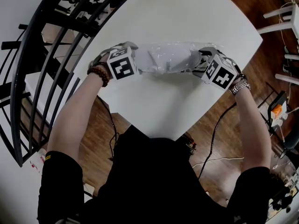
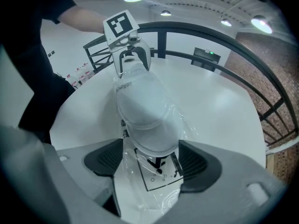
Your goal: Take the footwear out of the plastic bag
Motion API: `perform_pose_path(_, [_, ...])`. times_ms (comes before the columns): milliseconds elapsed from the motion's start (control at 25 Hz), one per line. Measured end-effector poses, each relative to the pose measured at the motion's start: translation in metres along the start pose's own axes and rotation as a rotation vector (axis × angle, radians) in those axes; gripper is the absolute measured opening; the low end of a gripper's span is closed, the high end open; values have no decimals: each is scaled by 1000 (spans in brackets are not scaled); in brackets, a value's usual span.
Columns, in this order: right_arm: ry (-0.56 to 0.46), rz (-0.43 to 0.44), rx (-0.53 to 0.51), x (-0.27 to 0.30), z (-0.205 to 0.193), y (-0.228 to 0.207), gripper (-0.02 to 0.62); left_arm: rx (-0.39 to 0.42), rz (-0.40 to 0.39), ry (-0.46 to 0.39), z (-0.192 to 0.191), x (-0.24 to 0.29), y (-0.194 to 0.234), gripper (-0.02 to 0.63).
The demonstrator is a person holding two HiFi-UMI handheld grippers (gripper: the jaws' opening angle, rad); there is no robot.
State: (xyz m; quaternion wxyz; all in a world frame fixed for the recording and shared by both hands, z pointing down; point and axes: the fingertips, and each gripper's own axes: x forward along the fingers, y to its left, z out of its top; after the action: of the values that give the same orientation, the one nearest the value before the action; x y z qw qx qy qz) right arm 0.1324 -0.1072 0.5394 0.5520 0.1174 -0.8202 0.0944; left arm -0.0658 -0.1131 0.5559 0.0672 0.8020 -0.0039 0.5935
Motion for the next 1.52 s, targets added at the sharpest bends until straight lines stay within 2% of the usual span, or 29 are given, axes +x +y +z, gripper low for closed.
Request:
perform_pose_path(480, [47,-12,52,-2,-19,2,355,-63,33,-15,-24,-15,-1,445])
perform_pose_path(760, [69,-47,113,-6,-30,-3,354,-145,42,-44,-44,-22,-3,445])
perform_pose_path(1120, [67,-126,229,-15,-45,-8,353,-319,72,-86,-63,-35,-9,444])
perform_pose_path(1520, [93,-177,286,-26,-71,-15,353,-583,157,-121,-86,-41,1,445])
